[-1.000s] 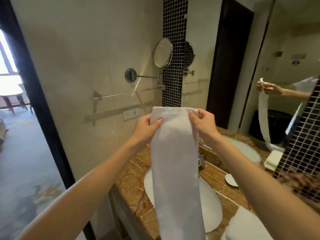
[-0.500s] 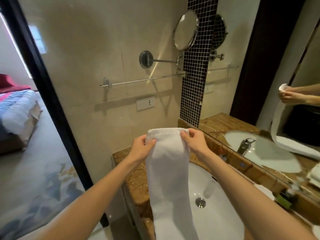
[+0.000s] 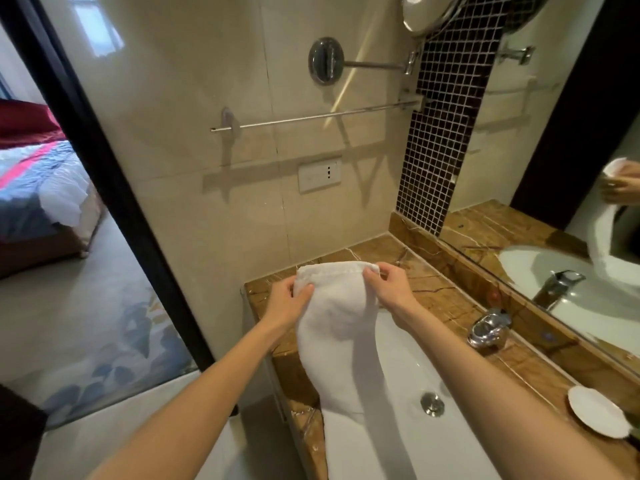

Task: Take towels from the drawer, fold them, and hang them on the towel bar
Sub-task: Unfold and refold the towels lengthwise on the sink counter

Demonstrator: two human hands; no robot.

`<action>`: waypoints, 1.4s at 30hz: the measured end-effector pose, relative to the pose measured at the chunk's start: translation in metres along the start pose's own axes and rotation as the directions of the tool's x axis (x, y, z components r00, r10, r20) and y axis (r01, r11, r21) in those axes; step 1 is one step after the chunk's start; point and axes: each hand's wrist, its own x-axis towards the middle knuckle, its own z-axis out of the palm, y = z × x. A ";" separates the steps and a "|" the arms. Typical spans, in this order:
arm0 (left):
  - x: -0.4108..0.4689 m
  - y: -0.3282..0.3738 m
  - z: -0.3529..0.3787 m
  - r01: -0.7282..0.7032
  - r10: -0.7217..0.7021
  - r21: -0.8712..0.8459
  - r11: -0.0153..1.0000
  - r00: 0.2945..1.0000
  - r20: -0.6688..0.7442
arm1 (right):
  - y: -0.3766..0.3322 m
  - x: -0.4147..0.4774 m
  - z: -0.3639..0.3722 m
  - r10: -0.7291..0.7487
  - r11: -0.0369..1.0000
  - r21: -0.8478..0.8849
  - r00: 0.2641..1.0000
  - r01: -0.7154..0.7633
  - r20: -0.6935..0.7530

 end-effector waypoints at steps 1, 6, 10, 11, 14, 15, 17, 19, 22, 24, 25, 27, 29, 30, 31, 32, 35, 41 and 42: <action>0.007 -0.006 0.000 0.010 -0.010 0.005 1.000 1.000 0.005 | 0.005 0.006 0.005 0.018 1.000 0.002 1.000 -0.018 0.003; 0.041 -0.035 0.000 0.077 -0.076 -0.034 0.996 0.997 0.034 | 0.032 0.038 0.028 0.066 0.998 -0.005 0.998 -0.066 0.017; 0.067 -0.063 0.005 0.137 -0.137 -0.012 0.990 0.989 0.048 | 0.056 0.062 0.047 0.124 0.992 -0.034 0.992 -0.123 0.016; 0.074 -0.070 0.006 0.153 -0.153 -0.005 0.988 0.987 0.044 | 0.062 0.068 0.051 0.128 0.991 -0.043 0.991 -0.127 0.022; 0.091 -0.092 0.013 0.189 -0.189 0.017 0.982 0.980 0.058 | 0.081 0.085 0.063 0.162 0.985 -0.073 0.986 -0.159 0.030; 0.096 -0.100 0.015 0.194 -0.196 0.030 0.981 0.979 0.061 | 0.087 0.090 0.066 0.175 0.982 -0.072 0.984 -0.173 0.023; 0.105 -0.115 0.020 0.203 -0.207 0.065 0.977 0.977 0.052 | 0.099 0.099 0.073 0.192 0.980 -0.054 0.981 -0.191 0.008; 0.112 -0.129 0.024 0.212 -0.216 0.078 0.974 0.975 0.051 | 0.111 0.107 0.080 0.218 0.975 -0.042 0.976 -0.218 -0.001; 0.124 -0.146 0.028 0.231 -0.234 0.068 0.971 0.972 0.038 | 0.126 0.119 0.090 0.270 0.962 -0.044 0.963 -0.269 0.012; 0.131 -0.154 0.030 0.237 -0.238 0.047 0.970 0.971 0.013 | 0.136 0.125 0.096 0.294 0.956 -0.030 0.956 -0.293 0.021; 0.134 -0.156 0.029 0.237 -0.237 0.032 0.971 0.971 0.001 | 0.139 0.127 0.099 0.300 0.954 -0.020 0.954 -0.300 0.017; 0.136 -0.160 0.025 0.213 -0.213 0.024 0.977 0.977 -0.011 | 0.144 0.129 0.106 0.290 0.957 -0.002 0.957 -0.290 0.012; 0.135 -0.164 0.016 0.178 -0.178 0.038 0.983 0.984 -0.011 | 0.146 0.129 0.114 0.264 0.965 -0.002 0.964 -0.264 0.032; 0.134 -0.165 0.011 0.154 -0.154 0.039 0.987 0.988 -0.015 | 0.145 0.129 0.118 0.253 0.967 0.002 0.966 -0.254 0.045; 0.135 -0.168 0.006 0.130 -0.129 0.037 0.991 0.991 -0.023 | 0.144 0.130 0.123 0.244 0.970 0.008 0.968 -0.245 0.062; 0.137 -0.171 0.001 0.111 -0.109 0.035 0.993 0.993 -0.039 | 0.143 0.131 0.128 0.233 0.972 0.015 0.969 -0.235 0.078; 0.149 -0.183 -0.011 0.081 -0.076 0.046 0.996 0.992 -0.104 | 0.138 0.135 0.146 0.202 0.979 0.011 0.974 -0.205 0.106; 0.179 -0.218 -0.001 0.186 -0.178 0.096 0.978 0.980 -0.085 | 0.149 0.157 0.162 0.255 0.965 -0.084 0.964 -0.250 0.068; 0.183 -0.225 0.004 0.201 -0.193 0.103 0.974 0.977 -0.086 | 0.153 0.160 0.162 0.274 0.960 -0.080 0.960 -0.269 0.057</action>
